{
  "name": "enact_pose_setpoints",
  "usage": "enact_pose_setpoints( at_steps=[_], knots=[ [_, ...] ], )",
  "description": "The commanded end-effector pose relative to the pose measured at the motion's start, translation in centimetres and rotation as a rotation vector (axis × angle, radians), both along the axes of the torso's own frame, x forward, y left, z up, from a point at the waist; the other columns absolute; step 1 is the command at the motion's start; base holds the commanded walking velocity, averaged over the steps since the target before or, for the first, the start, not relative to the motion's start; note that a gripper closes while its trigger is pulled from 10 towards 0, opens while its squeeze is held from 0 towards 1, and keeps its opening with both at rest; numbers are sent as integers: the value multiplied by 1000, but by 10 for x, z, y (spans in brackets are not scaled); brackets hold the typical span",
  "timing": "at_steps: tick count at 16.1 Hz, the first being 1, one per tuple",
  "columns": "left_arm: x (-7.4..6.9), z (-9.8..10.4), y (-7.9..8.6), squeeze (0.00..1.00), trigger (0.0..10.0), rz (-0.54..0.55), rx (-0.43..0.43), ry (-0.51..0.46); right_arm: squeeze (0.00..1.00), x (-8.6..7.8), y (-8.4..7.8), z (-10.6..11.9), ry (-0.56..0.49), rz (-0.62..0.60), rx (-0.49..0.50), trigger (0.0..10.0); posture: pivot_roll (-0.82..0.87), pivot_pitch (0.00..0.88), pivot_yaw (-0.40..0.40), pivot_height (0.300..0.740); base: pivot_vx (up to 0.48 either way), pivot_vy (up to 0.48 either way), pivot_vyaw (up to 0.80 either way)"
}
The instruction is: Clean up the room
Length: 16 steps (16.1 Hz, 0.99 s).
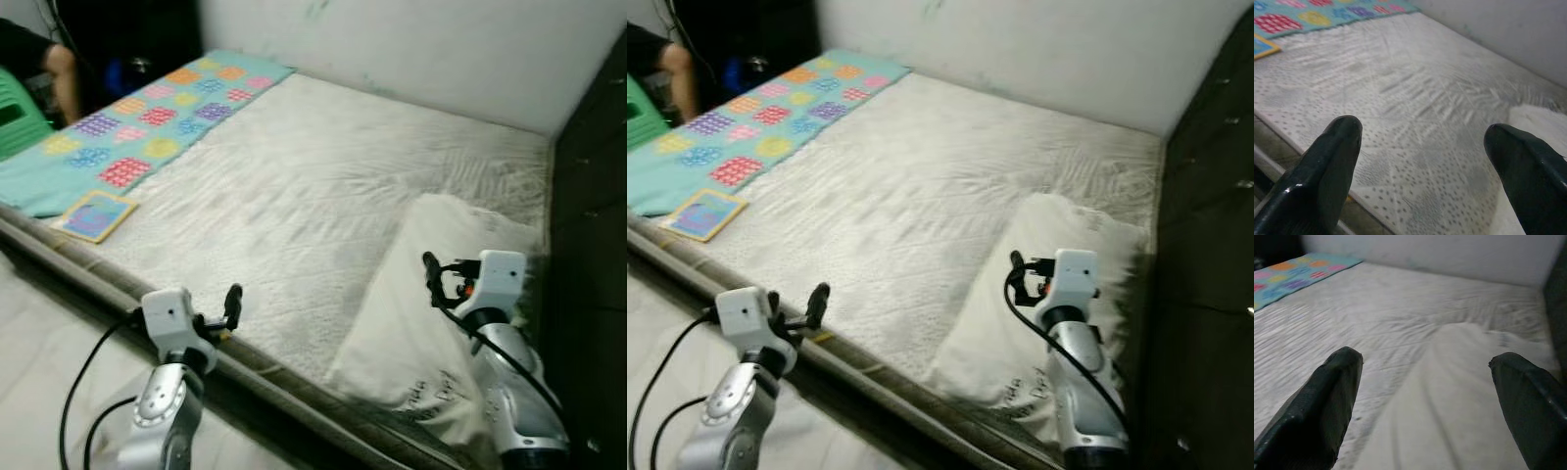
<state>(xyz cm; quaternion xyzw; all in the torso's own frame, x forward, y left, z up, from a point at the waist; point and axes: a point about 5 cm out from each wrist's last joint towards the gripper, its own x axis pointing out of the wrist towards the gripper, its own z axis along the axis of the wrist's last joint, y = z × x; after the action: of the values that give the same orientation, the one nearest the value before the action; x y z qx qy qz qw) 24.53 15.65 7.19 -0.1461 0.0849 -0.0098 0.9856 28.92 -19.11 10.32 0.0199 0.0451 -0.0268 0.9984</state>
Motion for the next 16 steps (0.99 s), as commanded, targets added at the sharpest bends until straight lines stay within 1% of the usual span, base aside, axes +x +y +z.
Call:
enact_pose_setpoints(
  at_steps=[1, 7, 8, 11, 16],
  knots=[
    [2, 1, -9, 0, 10000, -35, -16, -10, 0, -1, -8, 4, -10, -30, -9, 10000, -49, 0, -1, 740, 0, 0, -800],
    [3, -1, -14, 0, 10000, -58, -49, -12, 0, 0, -6, 2, -5, -25, -5, 10000, -53, 0, 4, 740, 0, 0, -800],
    [3, 0, -14, 0, 10000, -55, -51, -12, 0, 0, -6, 2, -5, -24, -4, 10000, -53, 0, 4, 740, 0, 0, -488],
    [4, 0, -14, 0, 10000, -52, -67, -12, 0, 2, -5, 3, -5, -21, -3, 10000, -54, 0, 3, 740, 0, 0, 0],
    [5, 0, -16, 0, 10000, -53, -77, -8, 0, 3, -6, 3, 0, -15, -10, 10000, -55, 0, -1, 740, 0, 0, -734]
  ],
)
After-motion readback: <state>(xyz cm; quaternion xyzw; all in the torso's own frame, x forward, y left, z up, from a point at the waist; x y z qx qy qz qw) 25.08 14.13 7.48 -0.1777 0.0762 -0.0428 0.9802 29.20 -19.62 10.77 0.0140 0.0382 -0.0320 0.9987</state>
